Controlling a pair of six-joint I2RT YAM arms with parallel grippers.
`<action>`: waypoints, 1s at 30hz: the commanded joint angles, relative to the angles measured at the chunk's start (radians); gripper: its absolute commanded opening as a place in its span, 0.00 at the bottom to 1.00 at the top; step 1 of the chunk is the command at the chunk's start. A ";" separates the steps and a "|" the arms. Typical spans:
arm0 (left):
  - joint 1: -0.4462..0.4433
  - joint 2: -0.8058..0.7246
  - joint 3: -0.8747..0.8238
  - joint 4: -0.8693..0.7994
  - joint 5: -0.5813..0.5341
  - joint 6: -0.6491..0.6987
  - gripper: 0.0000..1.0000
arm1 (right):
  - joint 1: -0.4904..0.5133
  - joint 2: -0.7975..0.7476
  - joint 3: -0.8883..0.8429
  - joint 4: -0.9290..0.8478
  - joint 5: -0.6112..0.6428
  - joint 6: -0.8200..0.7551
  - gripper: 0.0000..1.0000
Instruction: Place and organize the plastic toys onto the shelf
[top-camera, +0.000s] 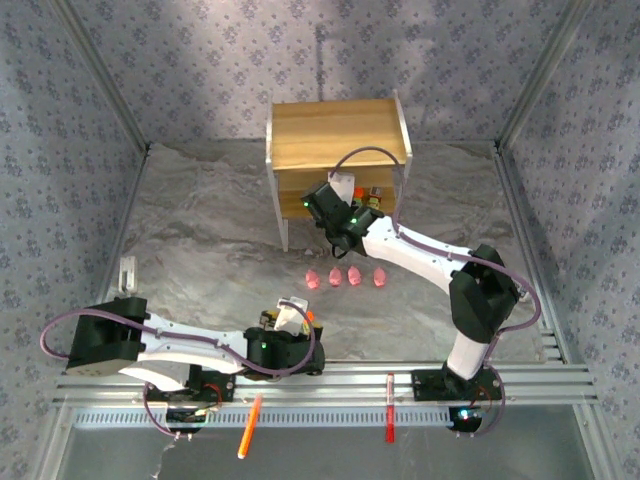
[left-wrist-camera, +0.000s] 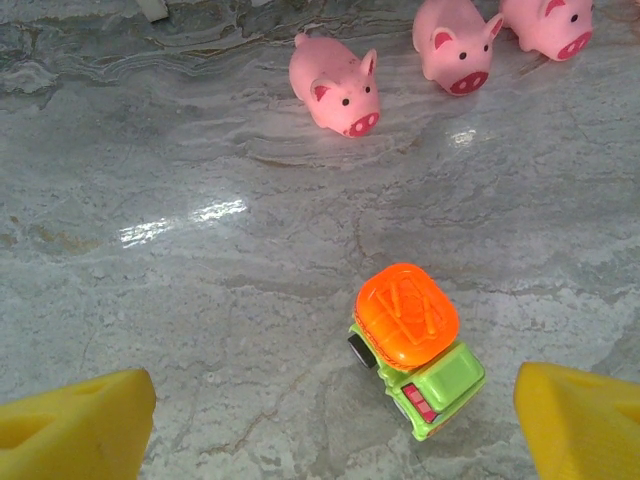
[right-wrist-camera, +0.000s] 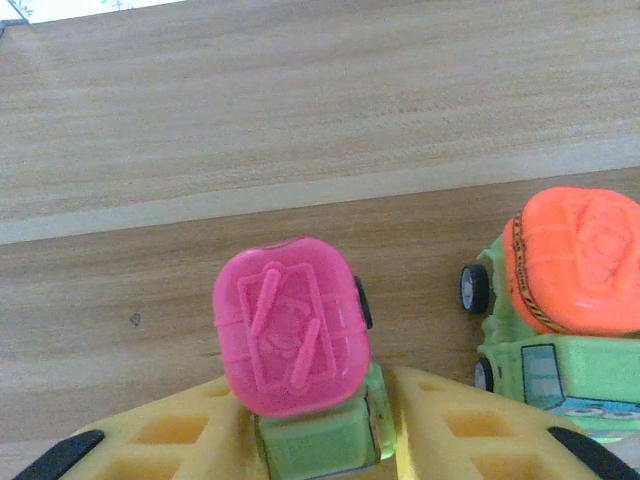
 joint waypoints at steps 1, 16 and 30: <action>-0.011 -0.022 0.005 -0.023 -0.023 -0.020 0.92 | 0.006 -0.012 -0.005 -0.026 0.033 -0.001 0.40; -0.026 -0.002 0.035 -0.059 -0.037 -0.035 0.92 | 0.032 -0.073 -0.037 -0.011 0.050 -0.012 0.43; -0.031 0.007 0.051 -0.103 -0.048 -0.085 0.92 | 0.082 -0.244 -0.189 -0.022 0.073 0.005 0.46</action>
